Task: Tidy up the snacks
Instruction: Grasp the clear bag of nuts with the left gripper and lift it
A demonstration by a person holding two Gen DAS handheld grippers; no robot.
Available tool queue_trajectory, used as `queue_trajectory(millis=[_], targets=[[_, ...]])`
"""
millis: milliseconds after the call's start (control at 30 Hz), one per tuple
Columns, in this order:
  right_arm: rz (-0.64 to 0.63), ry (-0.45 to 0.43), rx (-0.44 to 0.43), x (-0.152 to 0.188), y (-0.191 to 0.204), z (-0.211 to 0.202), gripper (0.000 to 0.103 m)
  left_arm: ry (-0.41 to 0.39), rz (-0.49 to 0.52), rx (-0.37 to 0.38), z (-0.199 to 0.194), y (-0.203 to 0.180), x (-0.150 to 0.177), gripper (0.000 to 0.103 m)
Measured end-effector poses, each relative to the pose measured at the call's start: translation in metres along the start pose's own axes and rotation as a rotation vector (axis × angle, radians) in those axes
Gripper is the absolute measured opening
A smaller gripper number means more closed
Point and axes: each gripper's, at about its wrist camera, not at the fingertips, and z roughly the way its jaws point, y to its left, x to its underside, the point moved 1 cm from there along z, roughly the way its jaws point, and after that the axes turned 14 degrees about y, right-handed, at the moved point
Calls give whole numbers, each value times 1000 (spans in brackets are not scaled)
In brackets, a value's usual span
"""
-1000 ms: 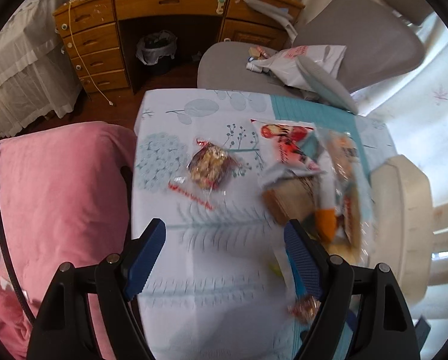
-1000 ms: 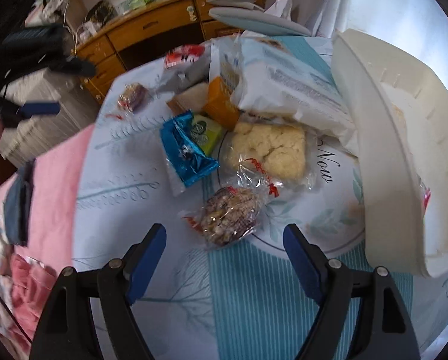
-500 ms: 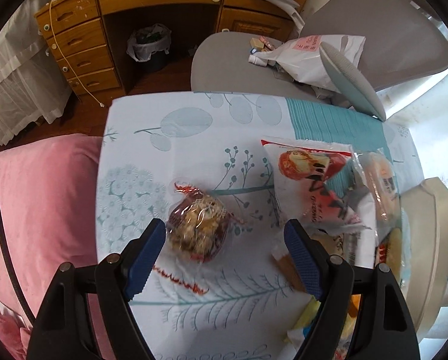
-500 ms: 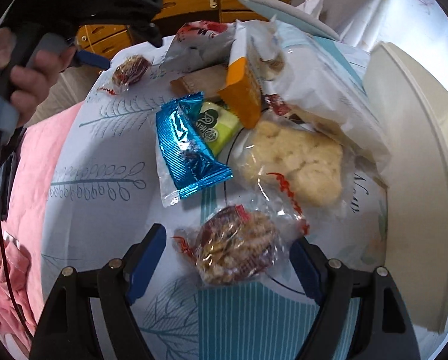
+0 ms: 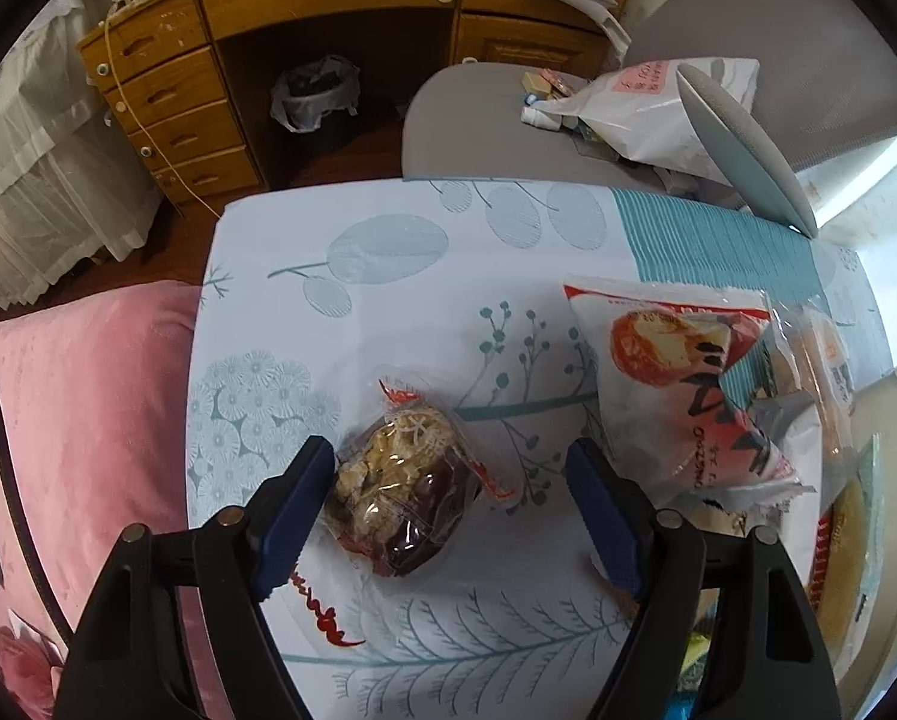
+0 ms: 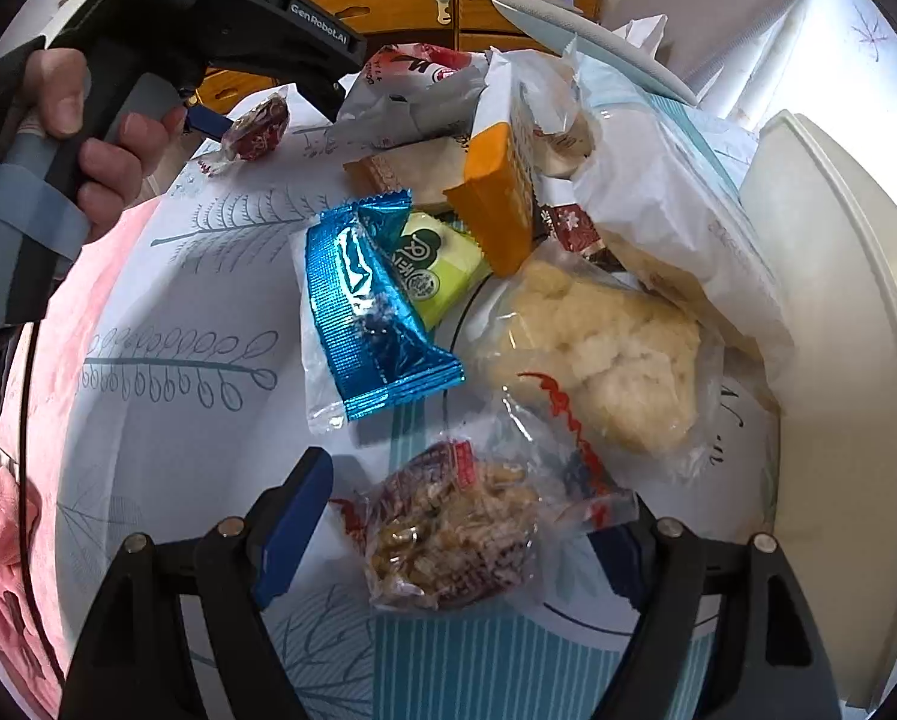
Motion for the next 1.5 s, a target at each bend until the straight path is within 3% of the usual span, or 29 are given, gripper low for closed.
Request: queue_trajectory(millis=[267,800,1133,1500], targets=[[-13,-20,-3,0,-5,-4,60,-69,-25,-52,-2,5,5,51],[-31,-8,-22,-2,-4,-12,42,-58,-4,-46,-9,5,29,46],[48,101,-79,-1,-14,-10,41,-5,4,-9,-26,4,70,46],[185,233,-183,19,-24,-13,41,6,29,24,-73,6,137,46]])
